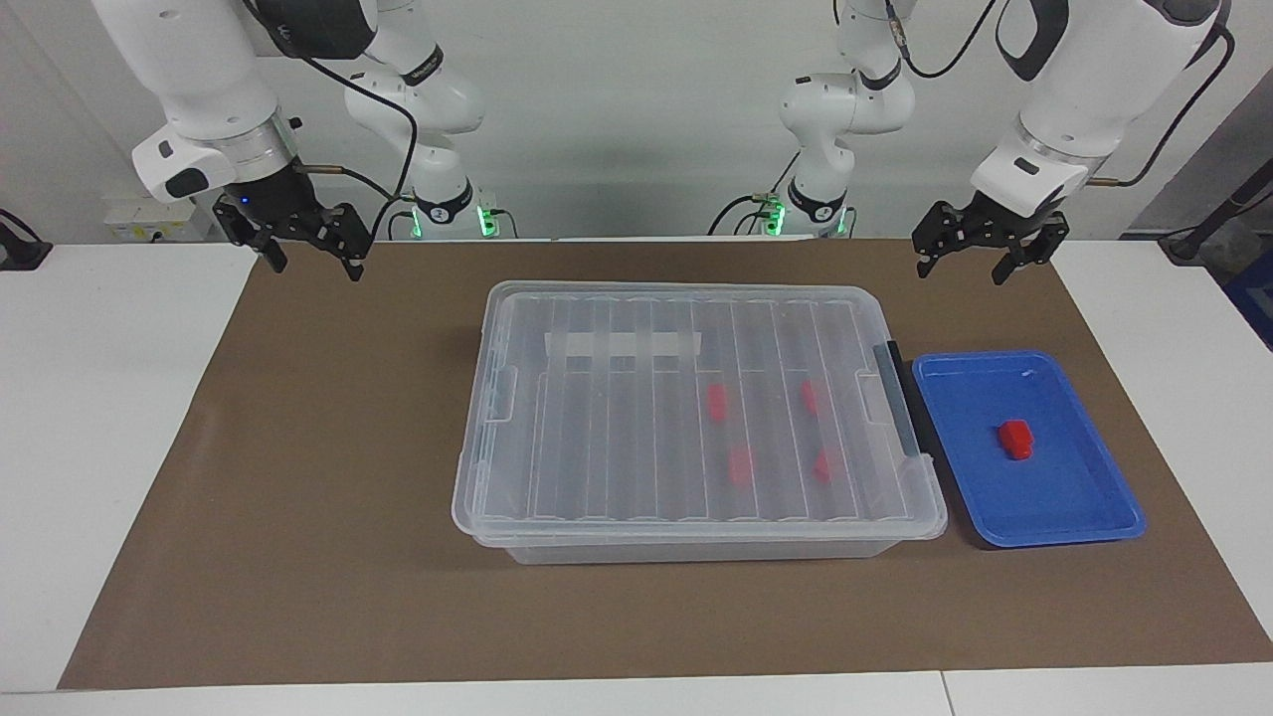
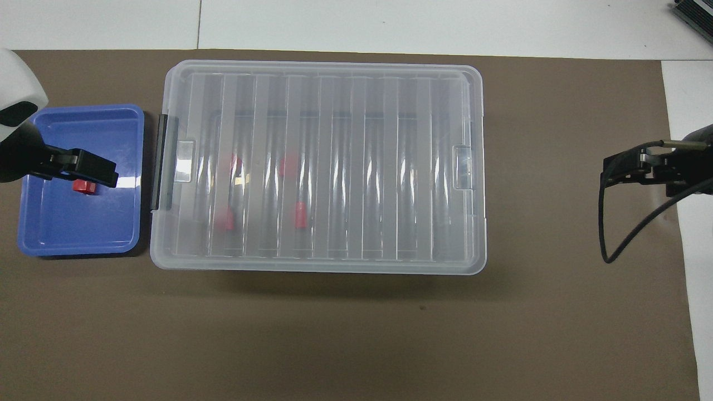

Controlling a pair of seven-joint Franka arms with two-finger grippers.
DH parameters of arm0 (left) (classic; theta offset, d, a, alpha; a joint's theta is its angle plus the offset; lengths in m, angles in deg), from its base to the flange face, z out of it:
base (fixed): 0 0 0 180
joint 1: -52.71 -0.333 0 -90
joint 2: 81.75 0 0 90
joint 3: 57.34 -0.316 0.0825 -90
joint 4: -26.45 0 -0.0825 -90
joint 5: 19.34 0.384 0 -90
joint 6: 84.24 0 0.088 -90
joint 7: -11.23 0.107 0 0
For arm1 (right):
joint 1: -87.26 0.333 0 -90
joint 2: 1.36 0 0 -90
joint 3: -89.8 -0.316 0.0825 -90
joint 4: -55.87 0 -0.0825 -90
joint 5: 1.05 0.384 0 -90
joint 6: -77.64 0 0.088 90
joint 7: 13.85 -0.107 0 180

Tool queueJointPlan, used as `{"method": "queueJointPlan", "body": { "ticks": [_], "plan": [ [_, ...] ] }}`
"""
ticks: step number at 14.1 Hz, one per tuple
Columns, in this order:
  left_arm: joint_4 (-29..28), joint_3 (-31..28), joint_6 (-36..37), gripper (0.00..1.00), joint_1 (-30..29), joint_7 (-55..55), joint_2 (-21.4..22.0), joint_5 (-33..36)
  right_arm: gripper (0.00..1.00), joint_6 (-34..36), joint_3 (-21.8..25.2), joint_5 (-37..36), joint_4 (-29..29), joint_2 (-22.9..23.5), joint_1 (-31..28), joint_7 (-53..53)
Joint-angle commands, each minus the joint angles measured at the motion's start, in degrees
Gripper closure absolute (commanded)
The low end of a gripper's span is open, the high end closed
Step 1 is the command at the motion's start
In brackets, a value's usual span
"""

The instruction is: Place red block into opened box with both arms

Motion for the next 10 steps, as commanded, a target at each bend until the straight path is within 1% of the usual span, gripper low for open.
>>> {"method": "queueJointPlan", "body": {
  "ticks": [1,4,9,10],
  "plan": [
    [-0.9,-0.3,-0.7,0.00,0.1,-0.1,1.0,0.5,0.00,-1.1,-0.3,0.1,-1.5,-1.1,-0.4,-0.5],
    [-0.9,-0.3,-0.7,0.00,0.1,-0.1,1.0,0.5,0.00,-1.7,-0.3,0.1,-1.5,-1.0,-0.4,-0.3],
    [-0.9,-0.3,-0.7,0.00,0.1,-0.1,1.0,0.5,0.00,-4.9,-0.3,0.3,-3.5,-1.1,-0.4,-0.9],
    [-0.9,-0.3,-0.7,0.00,0.1,-0.1,1.0,0.6,0.00,-6.6,-0.3,0.3,-4.6,-1.1,-0.3,-0.9]
  ]
}}
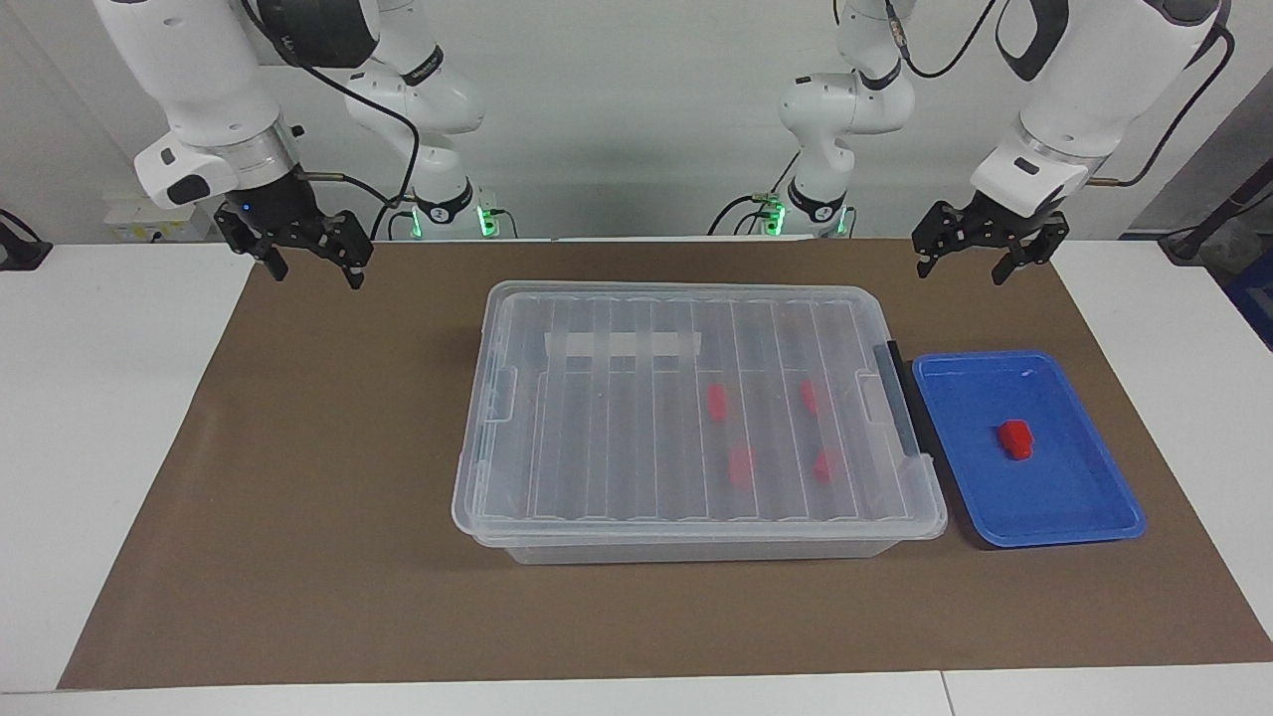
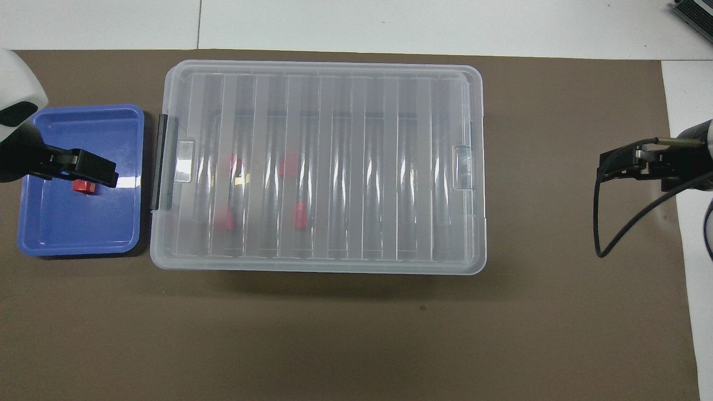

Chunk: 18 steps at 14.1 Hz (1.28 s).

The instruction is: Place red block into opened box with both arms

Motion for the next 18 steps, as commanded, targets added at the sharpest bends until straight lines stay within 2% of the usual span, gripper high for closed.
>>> {"method": "queueJointPlan", "body": {
  "ticks": [1,6,10,15,18],
  "plan": [
    [-0.9,-0.3,-0.7,0.00,0.2,-0.1,1.0,0.5,0.00,-4.5,-0.3,0.3,-4.0,-1.0,0.0,-0.9],
    [-0.9,-0.3,-0.7,0.00,0.1,-0.2,1.0,0.5,0.00,-12.6,-0.6,0.3,-9.3,-0.3,2.5,-2.1],
    [-0.9,-0.3,-0.7,0.00,0.1,-0.1,1.0,0.5,0.00,-18.0,-0.6,0.2,-10.6,2.3,5.9,-6.0],
    [-0.9,-0.3,-0.7,0.00,0.1,-0.1,1.0,0.6,0.00,-20.2,-0.6,0.0,-10.5,4.6,8.7,-9.0],
    [-0.9,-0.3,-0.7,0.00,0.1,-0.1,1.0,0.6,0.00,-22.8,-0.5,-0.5,-10.5,7.6,11.4,-10.3]
  ]
}}
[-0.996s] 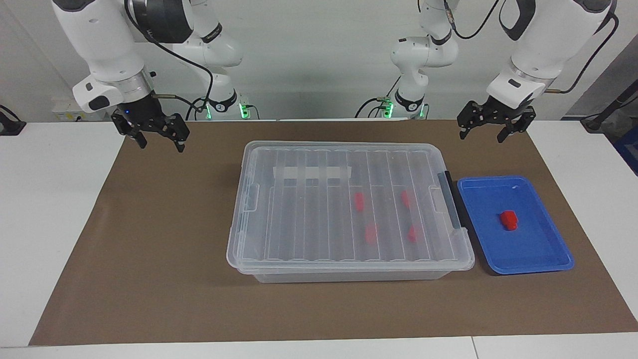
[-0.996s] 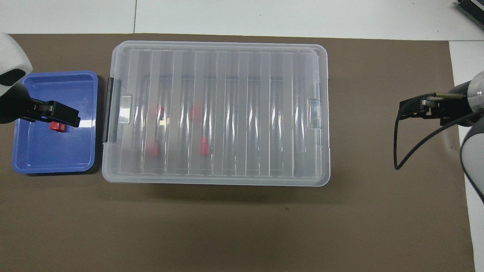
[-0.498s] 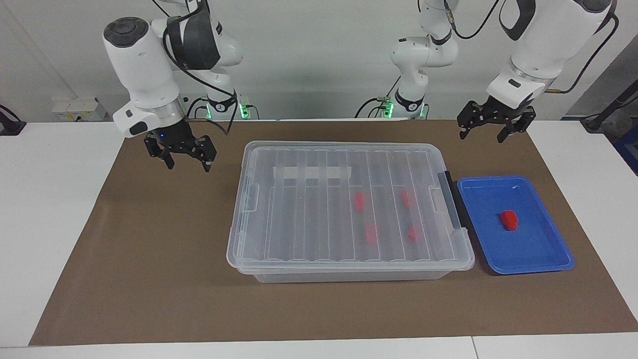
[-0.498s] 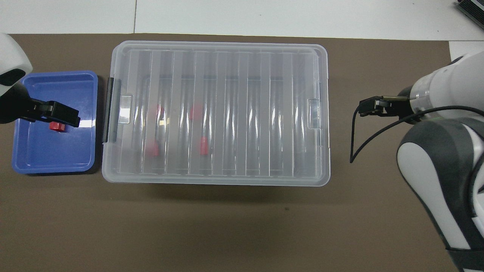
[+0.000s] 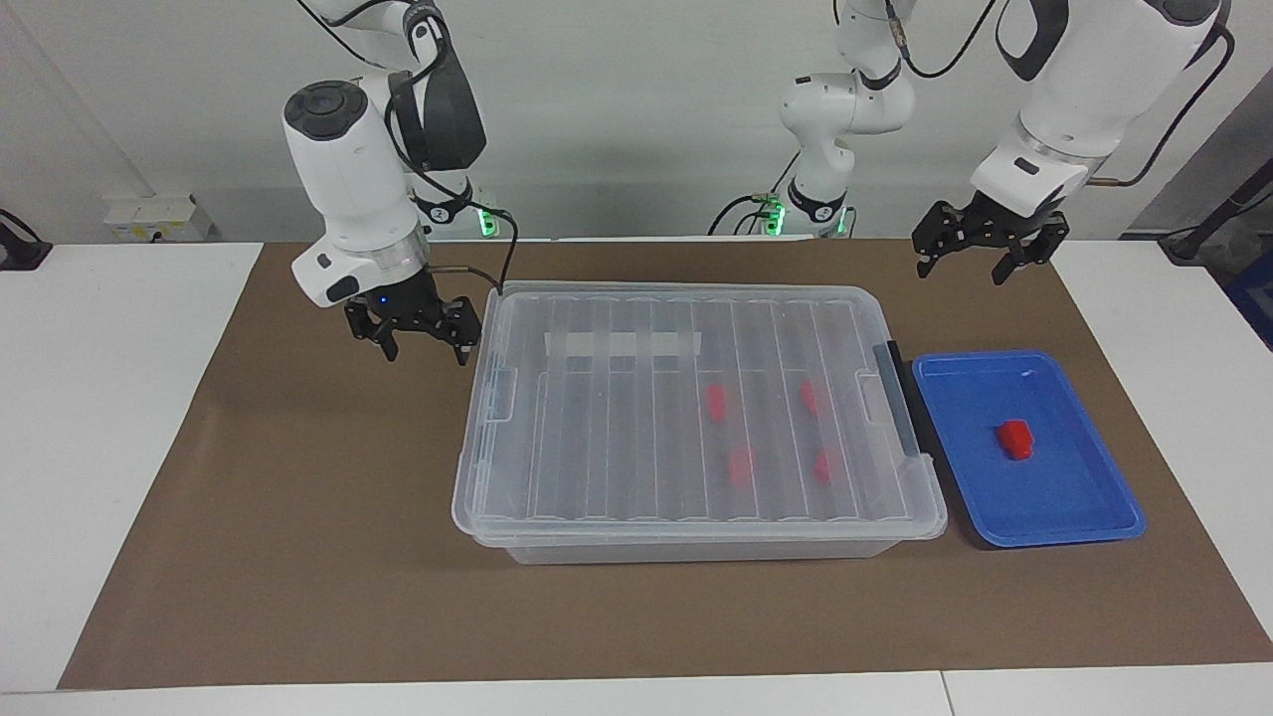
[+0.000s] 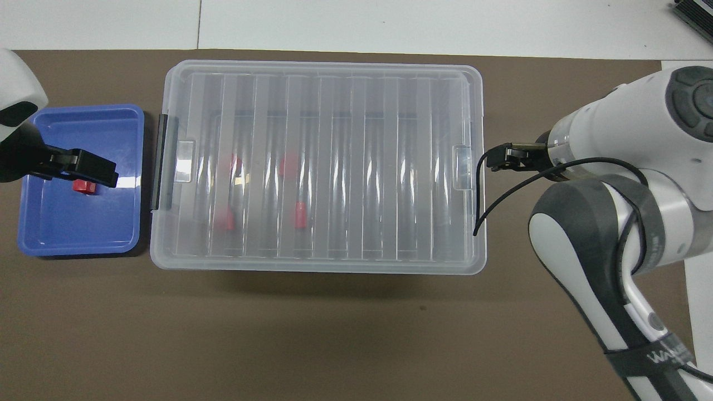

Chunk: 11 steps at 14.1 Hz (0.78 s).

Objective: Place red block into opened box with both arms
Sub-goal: 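Reach the right gripper to the end handle of the clear lid, then slide the clear lid along the box with the right gripper, uncovering blocks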

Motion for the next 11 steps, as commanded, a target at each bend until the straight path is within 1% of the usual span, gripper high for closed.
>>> {"method": "queueJointPlan", "body": {
  "ticks": [1,4,9,11],
  "plan": [
    [-0.9,-0.3,-0.7,0.00,0.1,-0.1,1.0,0.5,0.00,-3.3,-0.1,-0.8,-0.3,2.9,2.1,-2.5],
    [-0.9,-0.3,-0.7,0.00,0.1,-0.1,1.0,0.6,0.00,-4.8,-0.1,-0.9,-0.3,4.3,2.3,-2.6],
    [-0.9,-0.3,-0.7,0.00,0.1,-0.2,1.0,0.5,0.00,-4.2,-0.1,-1.9,-0.7,4.4,1.7,-1.5],
    [-0.9,-0.3,-0.7,0.00,0.1,-0.1,1.0,0.5,0.00,-4.0,-0.1,-2.3,-1.3,4.3,1.4,0.7]
  ]
}}
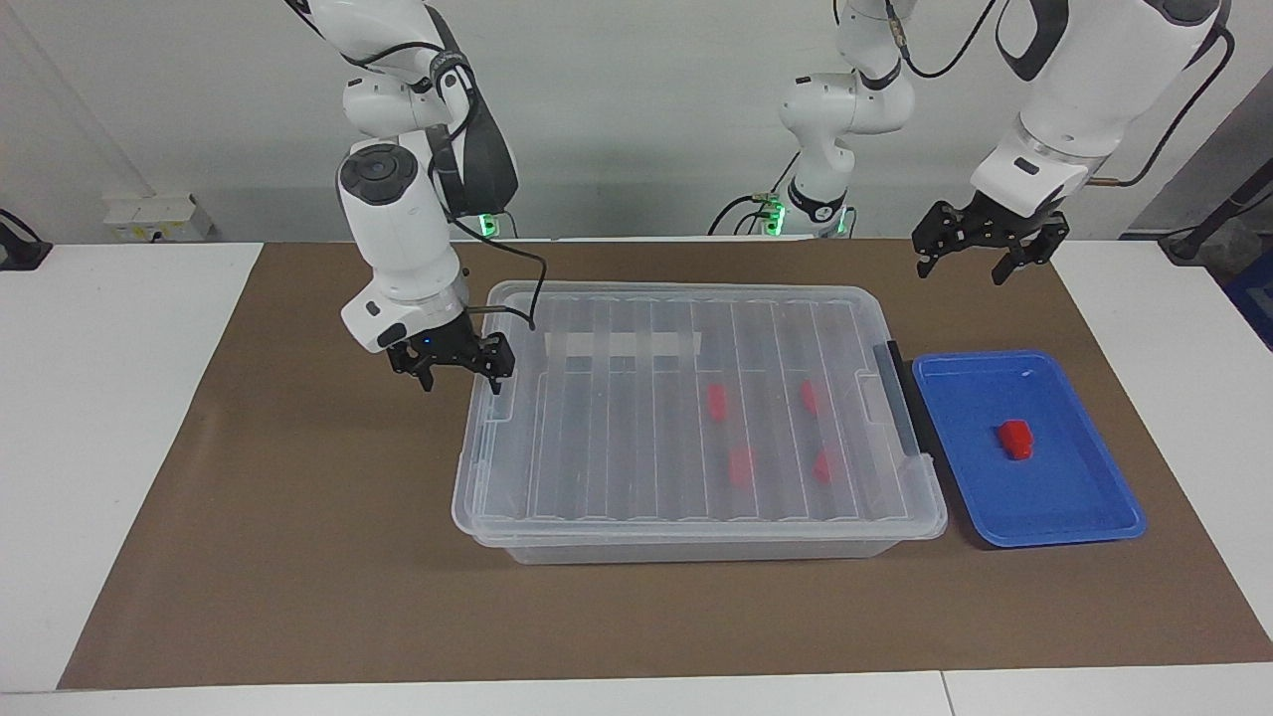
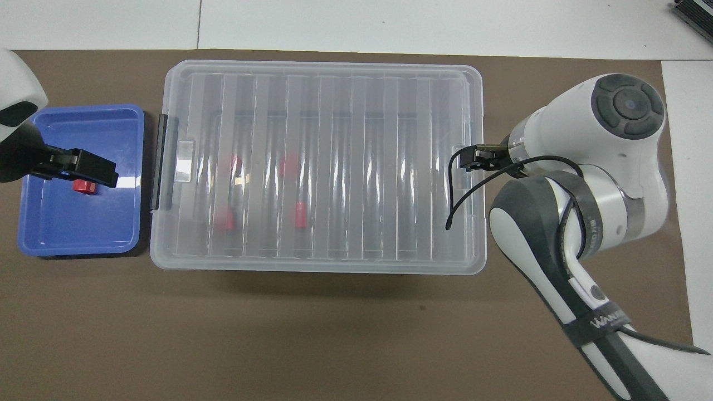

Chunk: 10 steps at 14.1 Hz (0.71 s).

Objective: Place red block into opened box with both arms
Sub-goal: 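Slide the clear lid along the box with the right gripper, uncovering blocks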

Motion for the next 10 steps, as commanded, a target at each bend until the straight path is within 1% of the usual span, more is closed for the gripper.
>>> {"method": "queueJointPlan", "body": {
  "ticks": [1,4,10],
  "plan": [
    [-0.9,-0.3,-0.7,0.00,0.1,-0.1,1.0,0.5,0.00,-0.1,-0.2,-1.5,-1.1,-0.3,-0.8,2.9],
    [-0.9,-0.3,-0.7,0.00,0.1,-0.1,1.0,0.5,0.00,0.9,-0.1,-3.0,-1.2,-0.3,-1.6,6.3],
    [-0.9,-0.3,-0.7,0.00,0.1,-0.1,1.0,0.5,0.00,2.1,-0.1,-4.4,-0.8,-0.3,-4.9,18.3]
  ]
}}
